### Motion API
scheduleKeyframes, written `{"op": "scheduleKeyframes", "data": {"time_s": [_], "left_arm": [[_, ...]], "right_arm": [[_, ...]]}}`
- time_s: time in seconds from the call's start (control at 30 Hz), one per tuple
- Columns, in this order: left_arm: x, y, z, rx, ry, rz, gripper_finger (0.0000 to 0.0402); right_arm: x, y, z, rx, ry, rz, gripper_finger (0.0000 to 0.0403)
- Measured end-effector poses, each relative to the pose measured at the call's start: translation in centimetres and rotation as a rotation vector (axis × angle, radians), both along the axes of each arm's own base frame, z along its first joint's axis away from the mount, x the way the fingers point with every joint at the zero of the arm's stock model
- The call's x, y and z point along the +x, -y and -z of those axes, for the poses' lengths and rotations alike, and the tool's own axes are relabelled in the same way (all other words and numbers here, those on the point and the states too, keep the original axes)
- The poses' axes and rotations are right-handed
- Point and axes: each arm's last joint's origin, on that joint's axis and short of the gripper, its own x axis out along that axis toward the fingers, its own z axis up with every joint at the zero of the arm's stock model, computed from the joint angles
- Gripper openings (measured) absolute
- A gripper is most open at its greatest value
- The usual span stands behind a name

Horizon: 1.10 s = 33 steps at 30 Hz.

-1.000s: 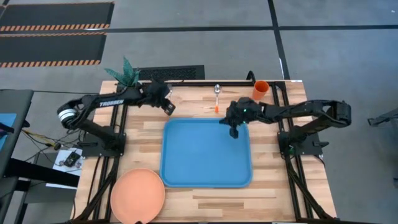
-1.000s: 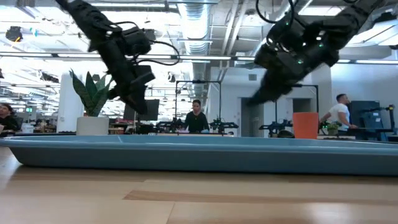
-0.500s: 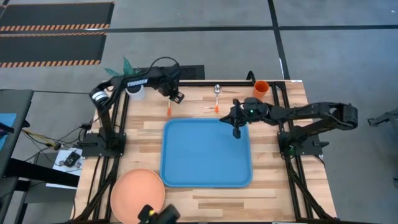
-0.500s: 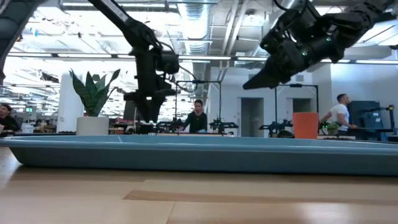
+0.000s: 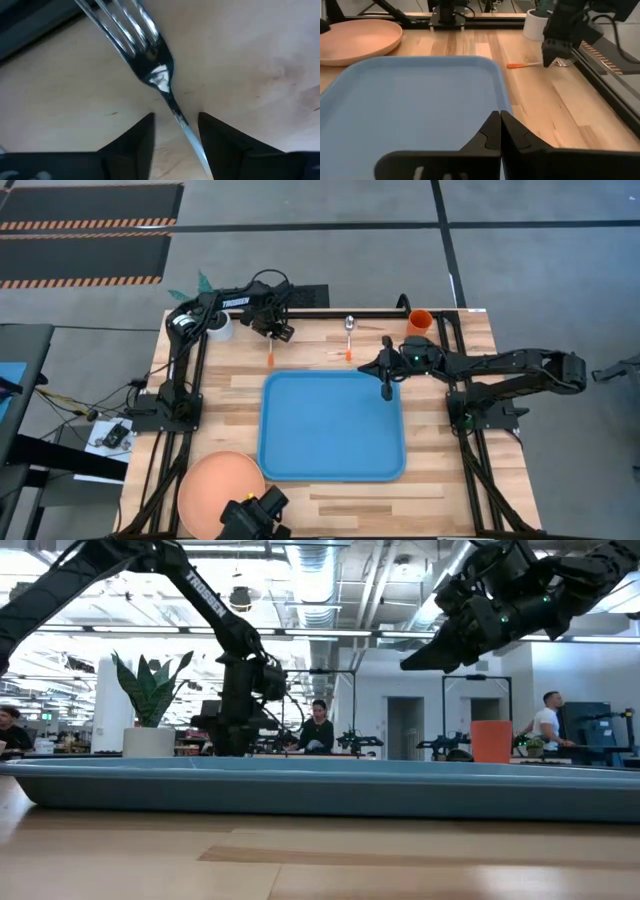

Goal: Pick and place plate/cup/fork/spoon on tray
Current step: Put the orange fork on the blue serving tray

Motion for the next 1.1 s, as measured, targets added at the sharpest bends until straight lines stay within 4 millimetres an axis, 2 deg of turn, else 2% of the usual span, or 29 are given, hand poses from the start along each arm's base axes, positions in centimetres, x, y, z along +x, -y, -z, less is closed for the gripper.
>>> {"op": "scheduleKeyframes", "data": {"time_s": [0.23, 0.67, 0.97, 1.1], "left_arm": [[0.0, -0.2, 0.3, 0.002, 0.001, 0.016, 0.0109], [0.1, -0.2, 0.4, -0.002, 0.009, 0.065, 0.0009], [0.7, 0.4, -0.4, 0.001, 0.0, 0.053, 0.0005], [1.1, 1.3, -2.8, 0.028, 0.059, 0.039, 0.0003]], "right_arm": [[0.0, 0.0, 0.0, -0.01, -0.001, -0.005, 0.001], [0.0, 0.0, 0.0, -0.011, 0.0, -0.006, 0.0011], [0.2, -0.5, 0.1, 0.005, -0.004, -0.023, 0.0011], [0.2, -0.6, 0.1, 0.004, -0.009, -0.029, 0.0011]]}}
